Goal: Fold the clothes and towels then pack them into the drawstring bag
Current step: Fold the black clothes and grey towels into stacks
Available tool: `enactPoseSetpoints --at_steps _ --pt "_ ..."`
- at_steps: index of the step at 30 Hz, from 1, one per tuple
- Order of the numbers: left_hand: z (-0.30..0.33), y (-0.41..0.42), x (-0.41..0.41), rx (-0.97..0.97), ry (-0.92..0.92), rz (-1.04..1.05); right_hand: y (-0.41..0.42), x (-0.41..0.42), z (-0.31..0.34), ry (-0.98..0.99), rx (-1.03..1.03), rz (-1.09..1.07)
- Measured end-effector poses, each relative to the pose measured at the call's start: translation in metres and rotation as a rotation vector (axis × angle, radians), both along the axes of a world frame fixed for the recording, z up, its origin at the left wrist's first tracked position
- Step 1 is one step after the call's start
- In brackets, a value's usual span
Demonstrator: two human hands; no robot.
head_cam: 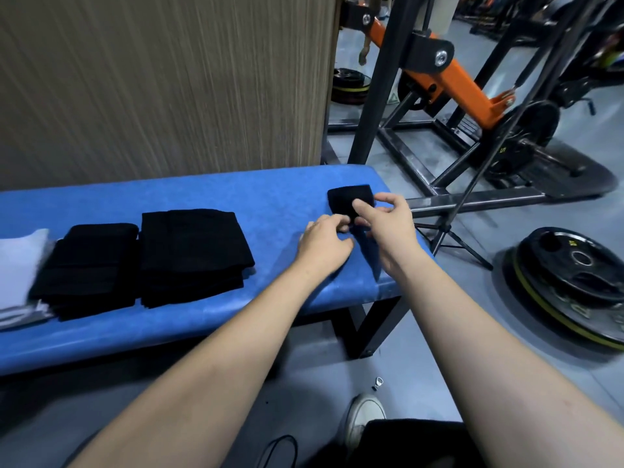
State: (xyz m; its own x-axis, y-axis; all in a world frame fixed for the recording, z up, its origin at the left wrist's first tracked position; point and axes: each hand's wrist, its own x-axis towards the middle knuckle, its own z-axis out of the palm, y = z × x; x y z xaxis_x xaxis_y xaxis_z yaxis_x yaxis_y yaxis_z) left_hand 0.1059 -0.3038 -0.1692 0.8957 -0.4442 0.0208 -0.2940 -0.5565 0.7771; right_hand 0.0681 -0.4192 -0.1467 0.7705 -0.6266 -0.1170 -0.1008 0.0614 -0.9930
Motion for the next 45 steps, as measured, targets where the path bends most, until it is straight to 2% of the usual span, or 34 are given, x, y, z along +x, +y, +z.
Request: enactPoseSetpoints --at_steps 2,7,9,13,16,22,26,30,36,39,45 --pt "-0.002 -0.001 -0.005 0.075 -0.077 -0.032 0.002 -0.002 0.003 0.012 0.073 0.043" --pt "-0.003 0.003 -0.005 0.111 -0.156 -0.089 0.001 0.003 -0.001 0.043 0.024 0.02" --pt "-0.003 0.004 -0.004 -0.002 -0.127 -0.056 0.002 0.007 -0.003 0.012 -0.134 -0.039" --pt "0.002 0.007 0.002 -0.261 -0.075 0.146 0.006 0.002 0.009 -0.097 -0.622 -0.147" --pt "0.012 0.008 0.0 -0.394 0.013 0.138 0.012 -0.006 0.027 -0.222 -0.771 -0.097" --pt "0.025 0.018 -0.014 -0.424 0.068 0.086 0.024 -0.028 0.049 -0.311 -0.812 0.041" --pt "0.035 0.031 -0.021 -0.566 0.291 0.01 0.029 -0.036 0.055 -0.287 -0.703 0.079" --pt "0.042 0.049 -0.026 -0.565 0.412 -0.05 0.034 -0.042 0.058 -0.258 -0.57 0.171" --pt "0.048 0.077 -0.021 -0.506 0.535 0.017 0.019 -0.041 0.053 -0.101 -0.438 0.125" --pt "0.049 0.088 -0.024 -0.368 0.542 0.022 0.008 -0.041 0.046 0.006 -0.34 0.097" --pt "0.048 0.097 -0.035 -0.189 0.617 -0.048 -0.005 -0.045 0.03 0.191 -0.485 0.067"
